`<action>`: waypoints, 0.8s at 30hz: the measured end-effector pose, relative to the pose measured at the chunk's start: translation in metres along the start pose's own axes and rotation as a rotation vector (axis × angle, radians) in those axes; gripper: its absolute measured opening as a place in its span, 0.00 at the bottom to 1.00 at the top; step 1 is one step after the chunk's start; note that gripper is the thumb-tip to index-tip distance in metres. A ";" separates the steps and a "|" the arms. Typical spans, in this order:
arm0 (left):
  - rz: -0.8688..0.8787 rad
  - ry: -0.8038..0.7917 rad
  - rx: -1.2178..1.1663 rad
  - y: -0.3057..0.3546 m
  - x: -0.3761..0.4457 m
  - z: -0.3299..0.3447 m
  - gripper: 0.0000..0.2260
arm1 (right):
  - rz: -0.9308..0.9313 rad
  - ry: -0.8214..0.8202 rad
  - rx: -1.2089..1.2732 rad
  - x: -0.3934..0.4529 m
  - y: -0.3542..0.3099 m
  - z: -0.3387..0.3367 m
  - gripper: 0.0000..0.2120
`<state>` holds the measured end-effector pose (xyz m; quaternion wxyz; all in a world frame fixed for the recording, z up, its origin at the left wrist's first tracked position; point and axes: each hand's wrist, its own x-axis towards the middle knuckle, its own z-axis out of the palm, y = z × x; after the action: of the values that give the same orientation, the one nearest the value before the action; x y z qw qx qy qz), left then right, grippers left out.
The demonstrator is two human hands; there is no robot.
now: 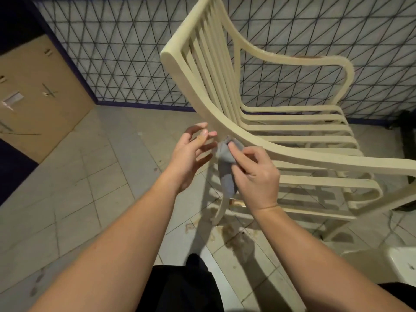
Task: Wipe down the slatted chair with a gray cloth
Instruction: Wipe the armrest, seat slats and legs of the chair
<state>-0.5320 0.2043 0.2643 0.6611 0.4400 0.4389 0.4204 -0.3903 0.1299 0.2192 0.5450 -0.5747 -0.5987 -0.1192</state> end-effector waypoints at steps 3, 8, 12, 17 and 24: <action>-0.076 0.277 0.196 -0.024 -0.008 -0.001 0.07 | -0.089 -0.068 -0.075 0.020 0.001 0.012 0.16; -0.130 0.277 0.253 -0.042 -0.043 0.013 0.02 | 0.271 -0.303 -0.046 -0.028 0.017 0.006 0.18; 0.132 0.250 0.417 -0.049 -0.072 0.040 0.07 | 0.664 -0.153 0.226 -0.003 -0.009 -0.018 0.04; 0.440 0.447 0.508 -0.018 -0.070 0.057 0.09 | 0.893 -0.102 0.409 0.003 -0.023 -0.030 0.09; 1.177 0.205 1.536 0.066 -0.059 0.040 0.11 | 1.010 -0.030 0.591 -0.029 -0.022 -0.016 0.09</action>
<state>-0.5211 0.1576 0.3489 -0.1633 0.8618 0.3588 0.3192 -0.4071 0.0944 0.2132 0.6629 -0.6140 -0.2662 0.3356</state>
